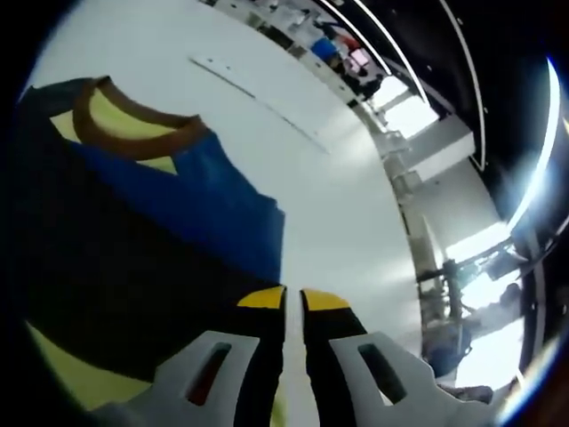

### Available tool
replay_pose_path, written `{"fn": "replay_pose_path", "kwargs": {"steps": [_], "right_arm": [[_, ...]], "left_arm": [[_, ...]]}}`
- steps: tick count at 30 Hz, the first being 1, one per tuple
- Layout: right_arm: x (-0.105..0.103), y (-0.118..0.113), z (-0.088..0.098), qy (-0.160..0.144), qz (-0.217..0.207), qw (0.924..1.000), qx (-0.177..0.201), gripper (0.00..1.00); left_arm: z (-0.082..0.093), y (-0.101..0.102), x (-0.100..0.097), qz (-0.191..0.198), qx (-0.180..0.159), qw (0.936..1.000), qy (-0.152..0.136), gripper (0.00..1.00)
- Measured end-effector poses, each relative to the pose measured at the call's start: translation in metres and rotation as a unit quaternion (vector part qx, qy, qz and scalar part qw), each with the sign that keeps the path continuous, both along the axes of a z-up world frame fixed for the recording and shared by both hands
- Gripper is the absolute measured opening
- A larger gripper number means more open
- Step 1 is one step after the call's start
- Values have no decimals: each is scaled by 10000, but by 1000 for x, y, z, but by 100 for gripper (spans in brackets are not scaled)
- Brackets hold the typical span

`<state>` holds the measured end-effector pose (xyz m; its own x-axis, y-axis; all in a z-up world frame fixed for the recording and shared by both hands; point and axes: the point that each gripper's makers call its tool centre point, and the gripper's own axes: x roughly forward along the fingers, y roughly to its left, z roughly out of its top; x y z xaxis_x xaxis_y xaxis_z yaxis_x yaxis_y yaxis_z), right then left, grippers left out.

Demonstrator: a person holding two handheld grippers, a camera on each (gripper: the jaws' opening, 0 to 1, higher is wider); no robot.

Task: Fold the garment on the visible template until the final outline fits inside the template.

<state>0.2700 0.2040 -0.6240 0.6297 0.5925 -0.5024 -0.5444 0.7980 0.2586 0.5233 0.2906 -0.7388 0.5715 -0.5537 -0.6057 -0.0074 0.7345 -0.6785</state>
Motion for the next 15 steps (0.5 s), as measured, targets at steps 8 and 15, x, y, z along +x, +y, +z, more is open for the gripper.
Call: {"fn": "replay_pose_path", "kwargs": {"steps": [8, 15], "right_arm": [[-1, 3, -1, 13, 43, 10000, -8, 99], [0, 7, 1, -8, 98, 9999, -35, 99]], "left_arm": [[2, 4, 2, -33, 19, 10000, -43, 7], [5, 9, 2, -60, 51, 9999, -88, 7]]}}
